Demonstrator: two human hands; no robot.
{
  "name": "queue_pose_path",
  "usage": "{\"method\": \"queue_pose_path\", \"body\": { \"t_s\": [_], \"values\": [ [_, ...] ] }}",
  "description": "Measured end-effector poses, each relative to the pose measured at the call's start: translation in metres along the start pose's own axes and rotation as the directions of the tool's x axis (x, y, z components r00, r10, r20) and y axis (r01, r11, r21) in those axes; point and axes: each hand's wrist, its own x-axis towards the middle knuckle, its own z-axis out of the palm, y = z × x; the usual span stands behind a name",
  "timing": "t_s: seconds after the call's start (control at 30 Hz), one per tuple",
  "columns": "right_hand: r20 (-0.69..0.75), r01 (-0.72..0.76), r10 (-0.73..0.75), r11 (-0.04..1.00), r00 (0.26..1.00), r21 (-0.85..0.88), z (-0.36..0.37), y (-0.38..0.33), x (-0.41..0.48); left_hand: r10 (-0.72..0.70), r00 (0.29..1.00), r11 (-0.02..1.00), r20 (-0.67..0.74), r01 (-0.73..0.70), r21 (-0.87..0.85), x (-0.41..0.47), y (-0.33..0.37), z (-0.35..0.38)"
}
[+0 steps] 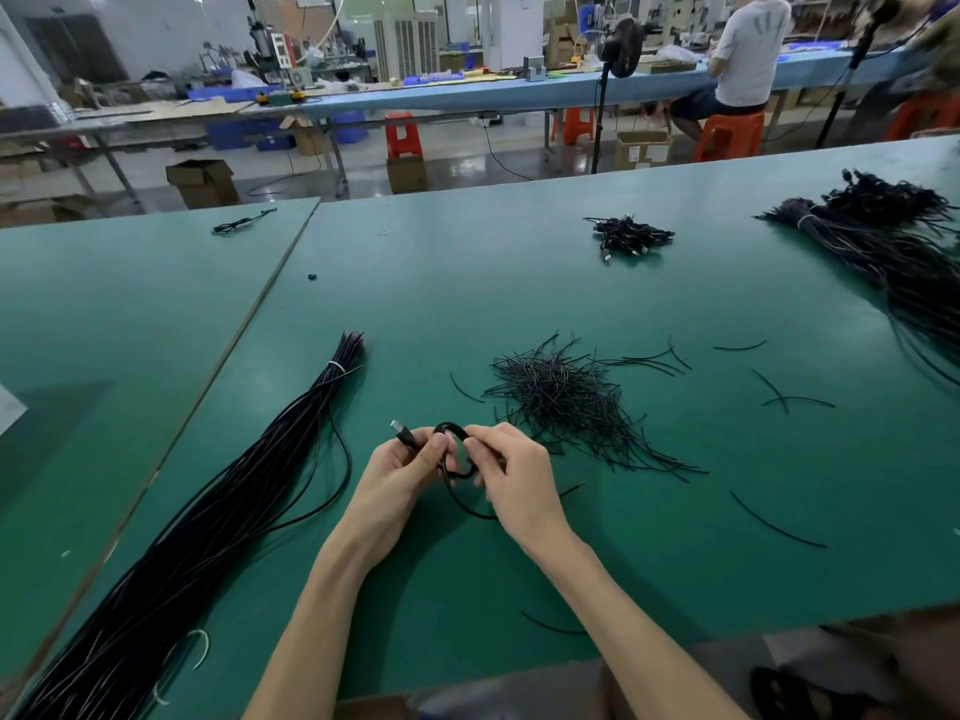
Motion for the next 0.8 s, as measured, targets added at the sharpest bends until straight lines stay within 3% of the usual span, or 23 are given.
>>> {"method": "queue_pose_path", "body": {
  "t_s": [0.2, 0.5, 0.7, 0.8],
  "values": [
    [0.230, 0.028, 0.015, 0.983, 0.973, -0.183, 0.0062, -0.0023, -0.0023, -0.031, 0.995, 0.999, -0.091, 0.029, -0.031, 0.0016, -0.0018, 0.0007],
    [0.190, 0.066, -0.035, 0.985, 0.981, -0.157, 0.0033, -0.0033, -0.0026, -0.004, 0.998, 0.999, -0.065, 0.001, -0.040, 0.0009, -0.0027, 0.0000],
    [0.156, 0.043, -0.036, 0.998, 0.987, -0.043, 0.0031, -0.0018, -0.0017, 0.061, 0.975, 0.997, -0.215, -0.049, 0.059, -0.0006, -0.0034, -0.0021],
    [0.147, 0.048, -0.043, 0.998, 0.988, -0.031, 0.0033, 0.0001, -0.0012, 0.104, 0.974, 0.992, -0.199, -0.087, 0.096, -0.0020, -0.0042, -0.0023]
  ]
}}
